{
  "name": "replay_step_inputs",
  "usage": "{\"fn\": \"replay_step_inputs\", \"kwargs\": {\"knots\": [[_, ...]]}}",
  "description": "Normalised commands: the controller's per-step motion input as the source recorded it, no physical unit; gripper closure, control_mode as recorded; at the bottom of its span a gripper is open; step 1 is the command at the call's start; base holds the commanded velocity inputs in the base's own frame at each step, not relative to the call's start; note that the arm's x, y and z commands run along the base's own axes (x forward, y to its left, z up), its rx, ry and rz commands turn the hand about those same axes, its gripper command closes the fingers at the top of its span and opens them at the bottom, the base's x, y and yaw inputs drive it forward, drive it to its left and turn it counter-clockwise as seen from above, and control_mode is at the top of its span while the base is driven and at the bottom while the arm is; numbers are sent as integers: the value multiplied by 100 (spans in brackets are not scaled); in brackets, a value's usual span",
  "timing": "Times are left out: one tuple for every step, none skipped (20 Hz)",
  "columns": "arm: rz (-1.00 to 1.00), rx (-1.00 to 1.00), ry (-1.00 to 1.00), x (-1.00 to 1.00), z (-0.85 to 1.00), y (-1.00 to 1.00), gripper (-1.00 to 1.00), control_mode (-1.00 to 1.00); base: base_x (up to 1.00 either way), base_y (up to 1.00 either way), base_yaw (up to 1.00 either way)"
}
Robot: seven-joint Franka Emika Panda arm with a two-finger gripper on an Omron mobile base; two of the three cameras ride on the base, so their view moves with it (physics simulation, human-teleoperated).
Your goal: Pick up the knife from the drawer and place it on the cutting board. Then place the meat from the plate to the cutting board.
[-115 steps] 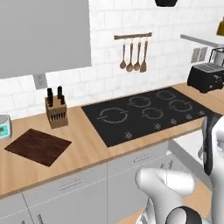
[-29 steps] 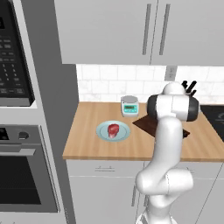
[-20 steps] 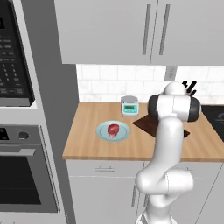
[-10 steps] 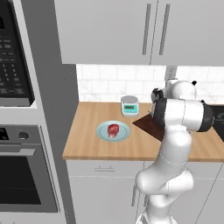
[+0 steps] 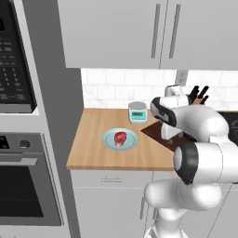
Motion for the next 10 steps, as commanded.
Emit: {"fn": "replay_step_inputs", "kwargs": {"knots": [[0, 6, 0, -51, 75, 100, -100, -100, 0, 0, 0], [0, 8, 0, -42, 76, 100, -100, -100, 0, 0, 0], [0, 8, 0, -32, 71, 100, -100, -100, 0, 0, 0], [0, 11, 1, -24, 64, 100, -100, -100, 0, 0, 0], [0, 12, 1, -19, 59, 100, -100, -100, 0, 0, 0], [0, 13, 6, -16, 51, 100, -100, -100, 0, 0, 0], [-2, 13, 10, -2, 37, 100, -100, -100, 0, 0, 0], [-6, 11, 10, 0, 19, 100, -100, -100, 0, 0, 0], [-10, 9, 10, 0, 1, 100, -100, -100, 0, 0, 0], [-15, 6, 9, 1, 0, 100, -100, -100, 0, 0, 0]]}}
